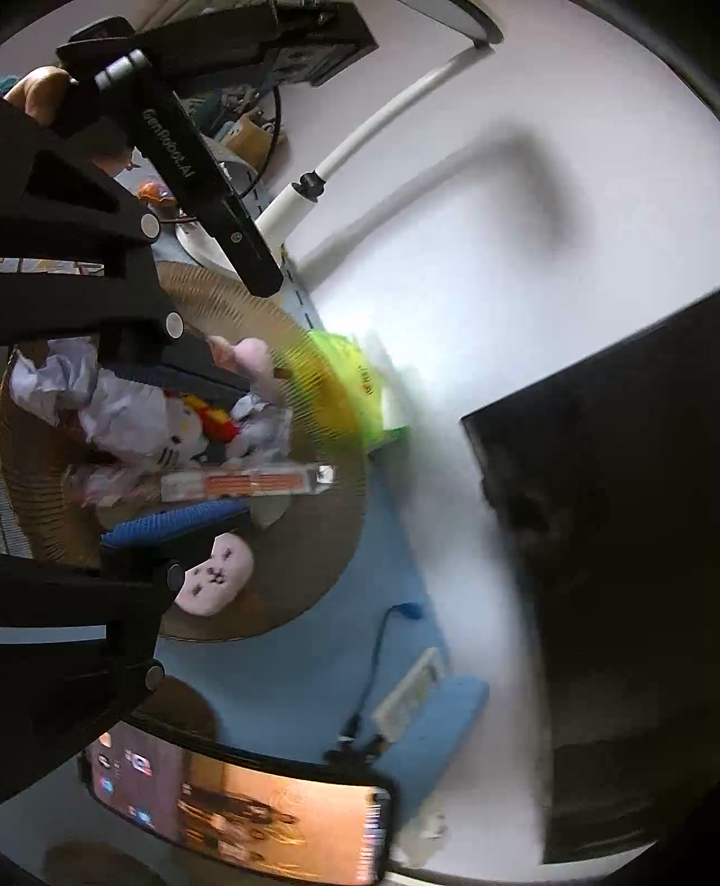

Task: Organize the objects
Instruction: 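Carry the stick packet and maroon box to the brown bowl and open both tools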

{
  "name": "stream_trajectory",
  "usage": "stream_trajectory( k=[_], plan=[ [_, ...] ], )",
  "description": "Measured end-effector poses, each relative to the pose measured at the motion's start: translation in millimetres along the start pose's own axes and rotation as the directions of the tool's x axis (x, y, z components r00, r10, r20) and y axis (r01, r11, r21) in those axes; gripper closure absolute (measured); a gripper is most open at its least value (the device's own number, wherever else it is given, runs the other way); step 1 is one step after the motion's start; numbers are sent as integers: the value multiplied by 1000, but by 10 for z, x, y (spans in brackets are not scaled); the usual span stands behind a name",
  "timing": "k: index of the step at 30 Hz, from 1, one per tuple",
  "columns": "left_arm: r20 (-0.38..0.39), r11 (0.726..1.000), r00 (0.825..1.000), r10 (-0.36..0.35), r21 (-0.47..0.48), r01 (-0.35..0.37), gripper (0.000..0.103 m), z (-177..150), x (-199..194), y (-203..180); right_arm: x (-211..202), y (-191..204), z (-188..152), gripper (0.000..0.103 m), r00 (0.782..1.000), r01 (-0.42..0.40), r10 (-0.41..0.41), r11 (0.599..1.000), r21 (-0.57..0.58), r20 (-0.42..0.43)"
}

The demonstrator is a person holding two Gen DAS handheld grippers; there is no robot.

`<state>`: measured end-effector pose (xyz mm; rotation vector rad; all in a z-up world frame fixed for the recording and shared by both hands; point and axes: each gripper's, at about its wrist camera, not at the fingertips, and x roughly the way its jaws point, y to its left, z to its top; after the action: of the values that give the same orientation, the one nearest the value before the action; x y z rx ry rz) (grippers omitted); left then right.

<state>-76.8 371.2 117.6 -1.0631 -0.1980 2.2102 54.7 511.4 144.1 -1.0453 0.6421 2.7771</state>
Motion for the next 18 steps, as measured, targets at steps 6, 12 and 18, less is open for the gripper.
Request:
stream_trajectory(
  k=[6, 12, 18],
  plan=[
    [75, 998, 997, -34, -48, 38, 59, -246, -567, 135, -227, -11, -169, 65, 1000, -23, 23, 999, 25, 3],
    [173, 999, 984, 44, 8, -46, 58, -500, -1429, 277, -614, 368, -368, 50, 995, -91, 93, 995, -50, 30],
    [240, 985, 956, 168, -15, -170, 24, -792, -2119, 806, -804, 903, -685, 38, 983, -176, 180, 973, -150, 18]
  ],
)
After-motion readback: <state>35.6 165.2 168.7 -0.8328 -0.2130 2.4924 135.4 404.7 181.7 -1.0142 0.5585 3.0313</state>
